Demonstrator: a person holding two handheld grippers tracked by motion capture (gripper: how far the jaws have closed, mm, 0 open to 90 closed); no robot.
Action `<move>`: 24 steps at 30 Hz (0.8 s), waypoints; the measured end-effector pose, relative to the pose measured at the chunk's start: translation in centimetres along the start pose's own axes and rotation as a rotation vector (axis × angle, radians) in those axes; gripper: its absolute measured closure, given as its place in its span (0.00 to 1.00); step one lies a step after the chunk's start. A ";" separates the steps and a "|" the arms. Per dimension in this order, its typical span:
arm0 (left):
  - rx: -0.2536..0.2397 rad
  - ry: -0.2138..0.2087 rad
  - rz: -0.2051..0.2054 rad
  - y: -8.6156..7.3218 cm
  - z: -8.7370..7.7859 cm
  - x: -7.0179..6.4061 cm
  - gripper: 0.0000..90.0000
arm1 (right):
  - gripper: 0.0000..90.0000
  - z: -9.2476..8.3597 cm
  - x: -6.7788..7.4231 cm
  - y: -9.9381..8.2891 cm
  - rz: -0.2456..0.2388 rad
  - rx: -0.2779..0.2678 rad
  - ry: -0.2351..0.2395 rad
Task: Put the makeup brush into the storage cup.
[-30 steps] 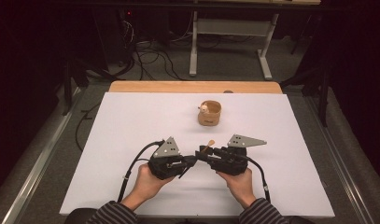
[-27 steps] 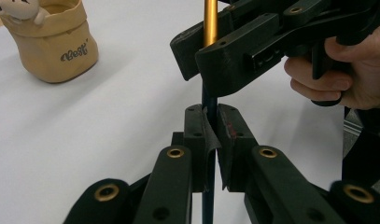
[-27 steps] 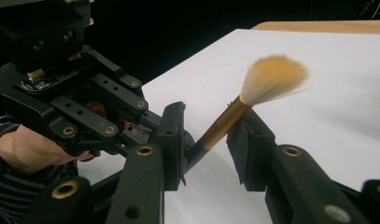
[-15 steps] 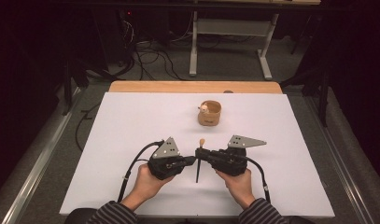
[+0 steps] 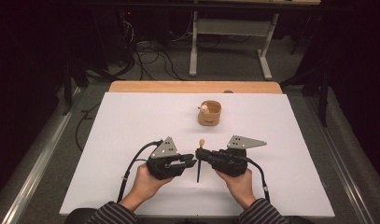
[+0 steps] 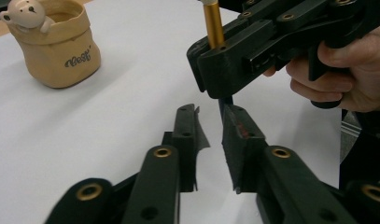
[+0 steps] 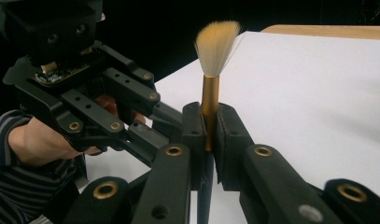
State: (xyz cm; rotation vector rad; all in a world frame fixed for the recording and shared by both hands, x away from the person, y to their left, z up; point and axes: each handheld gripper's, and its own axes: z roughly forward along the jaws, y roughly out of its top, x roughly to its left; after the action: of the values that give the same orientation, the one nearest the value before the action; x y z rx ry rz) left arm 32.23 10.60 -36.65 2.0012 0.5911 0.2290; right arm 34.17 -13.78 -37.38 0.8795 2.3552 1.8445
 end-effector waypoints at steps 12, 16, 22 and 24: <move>-0.011 0.041 -0.038 -0.4 -2.0 1.4 0.55 | 0.96 -0.1 0.0 0.1 -0.025 0.012 -0.005; -0.013 0.068 -0.056 -0.9 -3.0 1.9 0.52 | 0.96 -0.2 0.1 0.1 -0.027 0.017 -0.008; -0.040 0.103 -0.091 -1.7 -4.6 2.8 0.49 | 0.96 -0.2 0.0 0.1 -0.029 0.023 -0.007; -0.048 0.112 -0.100 -1.9 -5.1 3.1 0.48 | 0.96 -0.2 0.0 0.1 -0.030 0.023 -0.007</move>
State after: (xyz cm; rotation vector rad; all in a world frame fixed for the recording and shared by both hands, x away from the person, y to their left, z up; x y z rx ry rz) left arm 32.23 16.87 -36.11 1.9158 0.7478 0.2936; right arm 34.12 -13.89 -37.22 0.8468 2.3768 1.8035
